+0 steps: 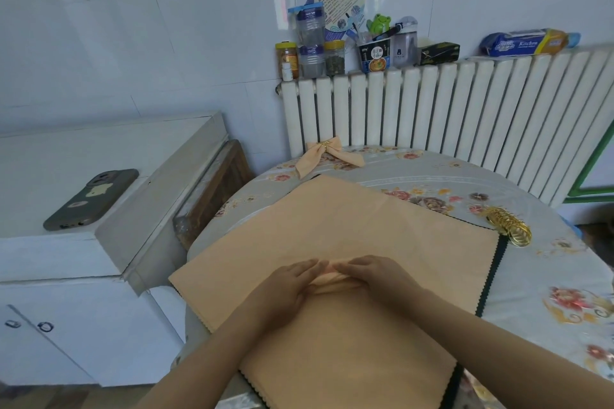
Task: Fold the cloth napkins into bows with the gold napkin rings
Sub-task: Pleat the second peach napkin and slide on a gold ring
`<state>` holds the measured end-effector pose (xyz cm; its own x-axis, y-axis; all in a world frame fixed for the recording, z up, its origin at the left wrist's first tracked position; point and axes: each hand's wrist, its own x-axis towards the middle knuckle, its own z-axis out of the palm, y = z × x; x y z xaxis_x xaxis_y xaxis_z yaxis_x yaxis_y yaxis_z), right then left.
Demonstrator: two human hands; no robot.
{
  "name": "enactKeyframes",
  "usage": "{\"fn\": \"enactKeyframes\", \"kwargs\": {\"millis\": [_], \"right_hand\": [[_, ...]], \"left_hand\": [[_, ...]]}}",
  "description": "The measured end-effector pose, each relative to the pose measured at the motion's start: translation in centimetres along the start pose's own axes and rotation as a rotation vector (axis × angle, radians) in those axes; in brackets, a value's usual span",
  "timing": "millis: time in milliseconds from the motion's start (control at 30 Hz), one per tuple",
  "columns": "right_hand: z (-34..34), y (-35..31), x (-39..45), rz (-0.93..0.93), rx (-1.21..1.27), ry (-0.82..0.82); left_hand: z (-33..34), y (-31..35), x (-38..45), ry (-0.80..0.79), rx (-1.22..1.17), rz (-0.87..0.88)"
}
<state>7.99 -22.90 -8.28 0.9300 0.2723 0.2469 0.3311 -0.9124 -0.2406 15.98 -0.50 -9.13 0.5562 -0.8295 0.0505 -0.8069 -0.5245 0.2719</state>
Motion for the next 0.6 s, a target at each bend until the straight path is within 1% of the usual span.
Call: {"fn": "enactKeyframes", "kwargs": {"millis": [33,100,167,233,300,367,433,500,567,600], "right_hand": [[0.0,0.2,0.2,-0.049,-0.024,0.058],[0.7,0.6,0.1,-0.115,-0.058,0.125],[1.3,0.8,-0.2,-0.149,-0.098,0.144],[1.7,0.9,-0.4,-0.178,-0.112,0.170],[2.1,1.3,-0.4,-0.207,-0.123,0.209],[2.4,1.3,-0.3,-0.207,-0.096,0.219],[2.7,1.2,-0.2,-0.217,-0.063,0.235],[2.9,0.9,-0.3,-0.214,-0.039,0.232],[3.0,1.1,-0.4,-0.211,-0.071,0.248],[3.1,1.3,-0.4,-0.206,-0.083,0.258]], "left_hand": [[0.1,-0.1,0.2,0.007,-0.008,0.002],[0.2,-0.2,0.4,0.014,-0.010,0.009],[0.5,-0.3,0.9,0.009,0.027,0.003],[0.2,0.1,1.3,-0.036,0.112,-0.016],[-0.5,0.6,1.9,-0.143,0.278,-0.079],[-1.1,1.9,2.8,-0.202,0.392,-0.139],[-0.8,2.9,3.6,-0.212,0.374,-0.170],[0.0,3.1,4.0,-0.181,0.240,-0.200],[1.0,2.6,3.7,-0.060,0.189,-0.158],[1.5,2.4,3.4,0.030,0.145,-0.129]]}}
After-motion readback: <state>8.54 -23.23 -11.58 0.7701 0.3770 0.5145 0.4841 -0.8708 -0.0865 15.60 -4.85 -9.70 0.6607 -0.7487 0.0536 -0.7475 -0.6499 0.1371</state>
